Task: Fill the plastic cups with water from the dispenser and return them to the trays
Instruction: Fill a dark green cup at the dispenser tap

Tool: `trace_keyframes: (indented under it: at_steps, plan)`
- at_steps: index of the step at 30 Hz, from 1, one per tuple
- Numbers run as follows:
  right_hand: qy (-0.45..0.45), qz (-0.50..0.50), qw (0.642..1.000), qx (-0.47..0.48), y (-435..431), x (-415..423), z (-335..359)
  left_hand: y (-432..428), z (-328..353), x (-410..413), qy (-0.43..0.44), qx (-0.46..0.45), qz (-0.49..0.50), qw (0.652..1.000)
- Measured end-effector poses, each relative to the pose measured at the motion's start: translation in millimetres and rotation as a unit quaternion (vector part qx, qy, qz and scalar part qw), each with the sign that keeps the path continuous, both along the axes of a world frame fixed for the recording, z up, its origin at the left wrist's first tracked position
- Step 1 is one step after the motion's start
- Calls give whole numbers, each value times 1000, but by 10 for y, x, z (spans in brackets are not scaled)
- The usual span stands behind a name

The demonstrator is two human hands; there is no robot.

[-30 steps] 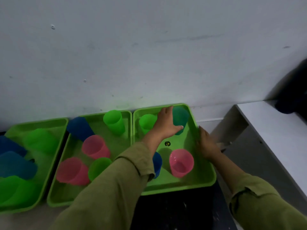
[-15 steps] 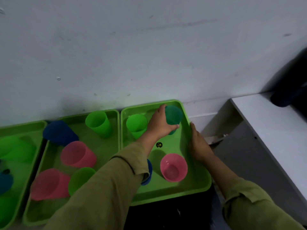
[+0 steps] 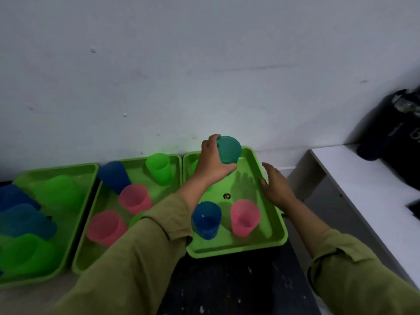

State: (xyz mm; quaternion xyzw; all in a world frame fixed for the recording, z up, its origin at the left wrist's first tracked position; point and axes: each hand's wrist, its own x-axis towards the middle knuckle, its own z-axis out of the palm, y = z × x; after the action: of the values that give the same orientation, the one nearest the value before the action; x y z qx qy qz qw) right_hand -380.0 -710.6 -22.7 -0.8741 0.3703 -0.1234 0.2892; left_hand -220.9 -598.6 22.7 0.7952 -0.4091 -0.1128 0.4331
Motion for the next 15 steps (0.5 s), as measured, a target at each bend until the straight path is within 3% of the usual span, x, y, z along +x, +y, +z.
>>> trace_keyframes:
  at_steps: [7,15]
  plan:
    - [-67,24,995,-63,654,57,540,912,473,-113,-13,-84,37,996]
    - [-122,79,988,-47,1608,272,844,2026,734,-70,12,-127,89,988]
